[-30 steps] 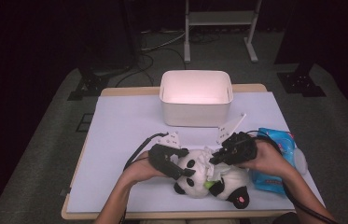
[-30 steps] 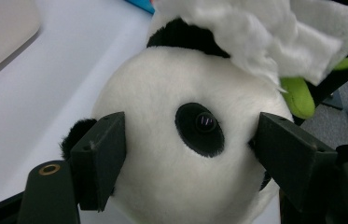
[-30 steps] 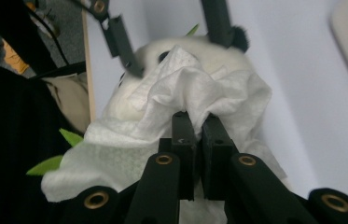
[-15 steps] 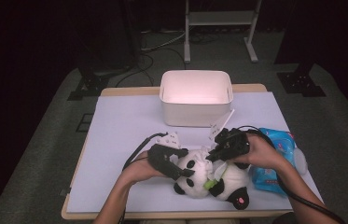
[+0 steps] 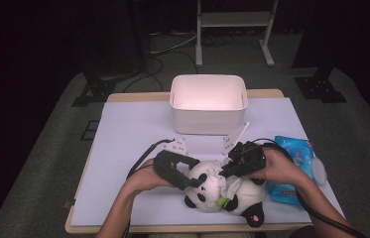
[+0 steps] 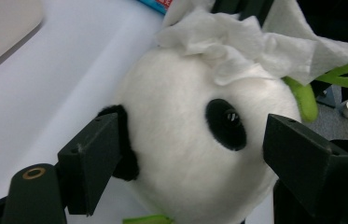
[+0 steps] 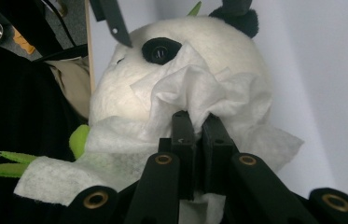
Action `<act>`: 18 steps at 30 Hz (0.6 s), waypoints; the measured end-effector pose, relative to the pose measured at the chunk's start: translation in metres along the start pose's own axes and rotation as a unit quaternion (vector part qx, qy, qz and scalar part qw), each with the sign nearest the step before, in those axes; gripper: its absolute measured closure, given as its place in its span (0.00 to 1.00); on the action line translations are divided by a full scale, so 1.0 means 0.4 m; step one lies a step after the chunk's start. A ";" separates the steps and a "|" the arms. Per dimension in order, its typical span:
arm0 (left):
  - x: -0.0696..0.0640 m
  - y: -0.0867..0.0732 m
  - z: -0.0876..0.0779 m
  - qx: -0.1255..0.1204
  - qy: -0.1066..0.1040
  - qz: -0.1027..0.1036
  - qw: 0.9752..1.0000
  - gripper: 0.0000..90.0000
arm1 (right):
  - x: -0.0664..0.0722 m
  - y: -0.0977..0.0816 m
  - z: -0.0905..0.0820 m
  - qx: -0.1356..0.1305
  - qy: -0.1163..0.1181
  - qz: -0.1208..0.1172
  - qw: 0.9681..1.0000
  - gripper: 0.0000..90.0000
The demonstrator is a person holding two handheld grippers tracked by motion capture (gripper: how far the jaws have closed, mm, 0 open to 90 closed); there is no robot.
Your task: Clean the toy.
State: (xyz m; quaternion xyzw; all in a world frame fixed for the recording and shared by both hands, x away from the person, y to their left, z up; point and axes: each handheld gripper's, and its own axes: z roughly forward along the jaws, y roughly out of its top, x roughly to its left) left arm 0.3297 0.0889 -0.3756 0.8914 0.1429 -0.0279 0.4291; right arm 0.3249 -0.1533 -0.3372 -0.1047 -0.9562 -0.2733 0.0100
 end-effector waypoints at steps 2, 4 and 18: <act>0.005 -0.002 -0.001 0.006 0.004 -0.005 1.000 0.18 | 0.005 -0.001 -0.001 0.000 0.000 -0.003 1.000 0.94; 0.010 -0.004 0.001 0.012 0.008 -0.013 1.000 0.13 | 0.011 -0.002 -0.002 -0.001 0.001 -0.007 1.000 0.95; 0.032 -0.008 0.049 0.028 -0.070 -0.028 0.997 0.08 | 0.038 0.000 0.000 0.002 0.009 -0.022 1.000 0.94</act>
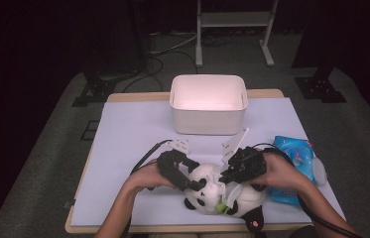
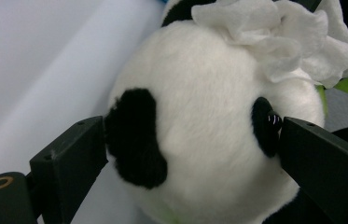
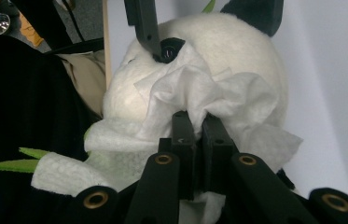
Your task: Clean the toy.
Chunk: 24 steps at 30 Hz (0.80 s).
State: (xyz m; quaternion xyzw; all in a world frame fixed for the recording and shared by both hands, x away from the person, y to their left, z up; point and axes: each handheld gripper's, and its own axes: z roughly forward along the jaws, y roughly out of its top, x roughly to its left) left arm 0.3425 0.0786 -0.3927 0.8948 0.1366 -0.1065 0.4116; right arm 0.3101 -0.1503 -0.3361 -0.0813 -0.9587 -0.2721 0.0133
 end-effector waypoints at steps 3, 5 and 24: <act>0.005 0.003 0.011 -0.002 -0.015 -0.003 1.000 0.07 | 0.003 0.000 0.000 0.000 0.001 -0.003 1.000 0.94; 0.010 0.003 0.014 -0.005 -0.022 -0.006 1.000 0.08 | 0.002 0.000 0.000 0.000 0.001 -0.004 1.000 0.94; 0.013 0.031 -0.058 -0.027 0.054 0.052 0.997 0.37 | -0.063 0.030 -0.041 -0.026 -0.022 0.008 0.999 0.94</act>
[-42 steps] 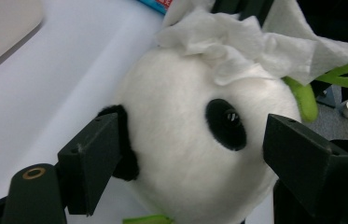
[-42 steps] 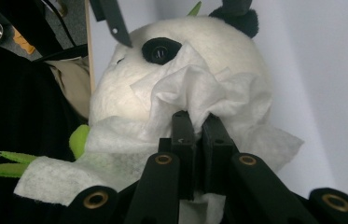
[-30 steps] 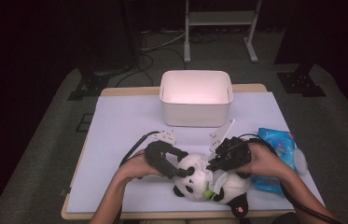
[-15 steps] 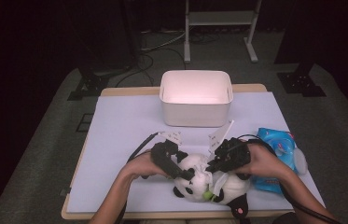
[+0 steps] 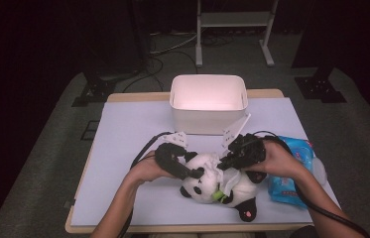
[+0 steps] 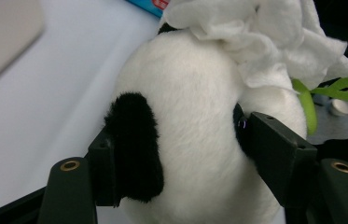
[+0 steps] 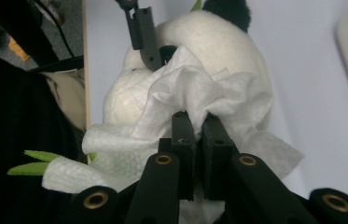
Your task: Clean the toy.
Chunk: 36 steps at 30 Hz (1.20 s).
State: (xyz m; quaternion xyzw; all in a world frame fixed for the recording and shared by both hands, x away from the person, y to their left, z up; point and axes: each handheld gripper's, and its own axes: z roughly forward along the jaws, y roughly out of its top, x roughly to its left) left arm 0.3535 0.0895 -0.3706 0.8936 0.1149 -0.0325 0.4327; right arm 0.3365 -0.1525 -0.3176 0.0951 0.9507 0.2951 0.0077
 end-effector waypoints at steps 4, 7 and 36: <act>-0.001 -0.002 -0.024 -0.003 0.025 0.016 1.000 0.37 | -0.033 0.012 -0.026 -0.010 -0.013 0.015 1.000 0.94; -0.003 -0.013 -0.036 -0.003 0.036 0.018 0.999 0.37 | -0.058 0.012 -0.042 -0.006 -0.019 0.022 1.000 0.94; -0.005 -0.029 -0.015 0.030 0.000 -0.039 0.999 0.09 | -0.020 -0.027 0.002 0.003 0.015 0.016 1.000 0.95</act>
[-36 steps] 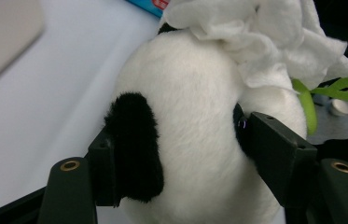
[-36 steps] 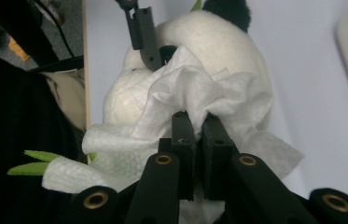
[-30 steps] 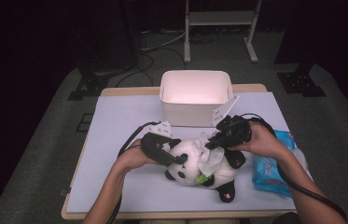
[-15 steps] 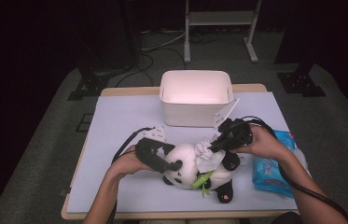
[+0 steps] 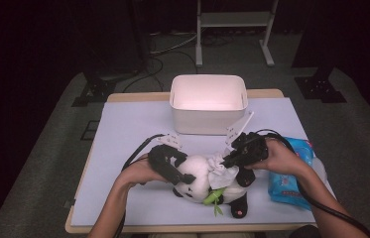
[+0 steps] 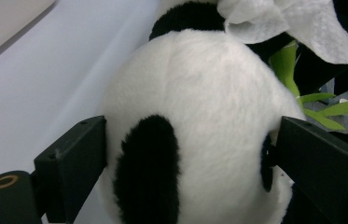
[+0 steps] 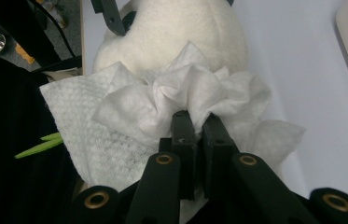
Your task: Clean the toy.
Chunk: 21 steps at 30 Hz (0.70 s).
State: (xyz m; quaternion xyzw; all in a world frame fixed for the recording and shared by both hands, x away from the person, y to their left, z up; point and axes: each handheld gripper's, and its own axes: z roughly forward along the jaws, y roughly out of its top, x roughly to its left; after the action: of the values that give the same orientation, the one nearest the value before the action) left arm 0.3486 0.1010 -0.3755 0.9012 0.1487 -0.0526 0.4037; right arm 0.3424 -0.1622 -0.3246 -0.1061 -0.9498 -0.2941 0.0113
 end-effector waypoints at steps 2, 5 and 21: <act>0.000 0.004 0.005 0.004 -0.003 -0.001 1.000 0.08 | 0.003 -0.002 0.001 -0.002 0.001 -0.002 1.000 0.95; 0.001 0.011 0.011 0.010 -0.006 0.002 1.000 0.07 | 0.006 -0.005 0.001 -0.005 0.001 -0.005 1.000 0.95; -0.011 0.018 0.012 0.008 -0.001 0.027 1.000 0.27 | 0.011 -0.017 -0.001 -0.021 0.006 -0.005 1.000 0.94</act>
State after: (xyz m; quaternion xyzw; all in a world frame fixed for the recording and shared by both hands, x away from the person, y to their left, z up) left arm 0.3467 0.0918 -0.3727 0.9081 0.1237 -0.0443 0.3976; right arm 0.3365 -0.1670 -0.3276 -0.0998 -0.9437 -0.3151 0.0133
